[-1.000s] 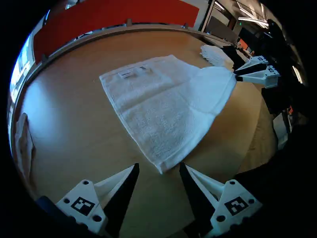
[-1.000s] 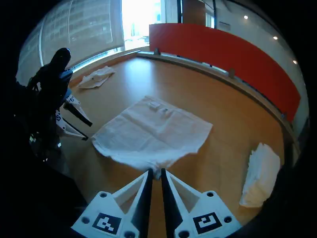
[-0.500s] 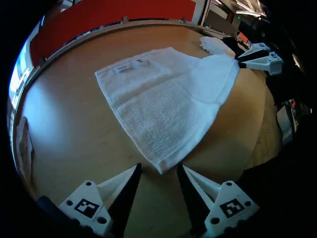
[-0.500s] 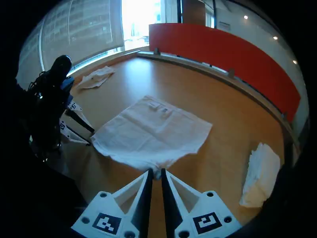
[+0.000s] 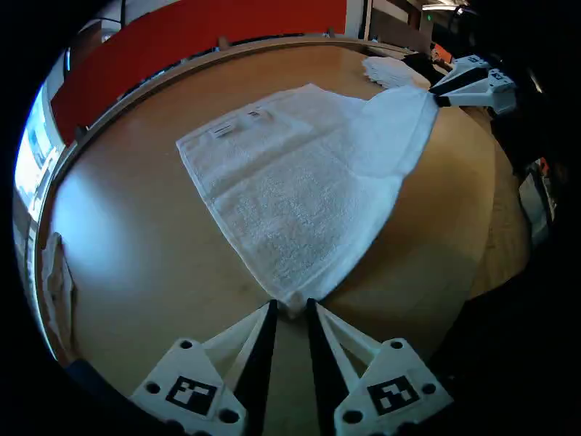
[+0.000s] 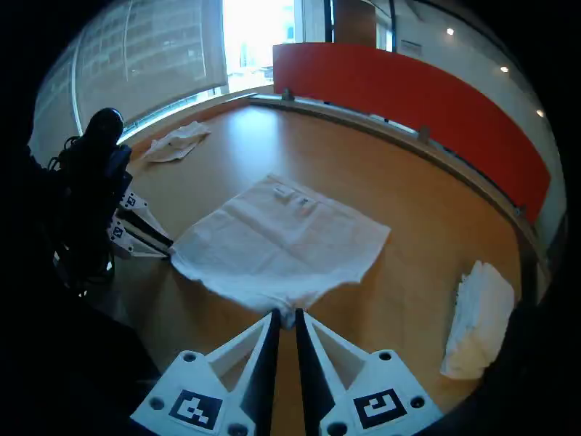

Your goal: Fold towel

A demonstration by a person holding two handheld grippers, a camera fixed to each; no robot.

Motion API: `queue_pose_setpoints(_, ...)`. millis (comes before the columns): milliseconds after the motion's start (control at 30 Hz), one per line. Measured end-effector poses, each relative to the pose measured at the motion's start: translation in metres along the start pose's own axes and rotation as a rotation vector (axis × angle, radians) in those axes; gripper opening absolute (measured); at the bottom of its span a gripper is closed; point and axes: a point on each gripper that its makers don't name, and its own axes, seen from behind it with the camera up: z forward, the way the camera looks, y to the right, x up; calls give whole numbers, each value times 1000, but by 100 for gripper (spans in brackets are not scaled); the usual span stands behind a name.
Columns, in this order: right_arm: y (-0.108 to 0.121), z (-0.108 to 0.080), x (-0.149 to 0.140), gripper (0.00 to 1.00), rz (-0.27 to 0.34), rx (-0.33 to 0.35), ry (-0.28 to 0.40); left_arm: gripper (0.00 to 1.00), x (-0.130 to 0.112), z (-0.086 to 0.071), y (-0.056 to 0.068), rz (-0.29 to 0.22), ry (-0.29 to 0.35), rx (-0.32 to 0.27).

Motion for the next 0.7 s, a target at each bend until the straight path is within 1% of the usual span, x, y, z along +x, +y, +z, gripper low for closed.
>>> queue_pose_setpoints(33,0,0,0,16,0,0,0,20,0,0,0,-2,0,1)
queue_pose_setpoints(200,0,-1,-1,16,-1,-1,0,16,0,-2,-2,-22,1,-5)
queue_pose_setpoints(367,-1,-2,-1,16,2,-2,1,9,1,-3,-3,-65,0,-22)
queue_pose_setpoints(567,-1,-4,1,16,5,-4,6,7,3,-5,-4,-84,6,-45)
queue_pose_setpoints(700,-2,-5,2,16,6,0,9,6,2,-6,-8,-97,6,-39)
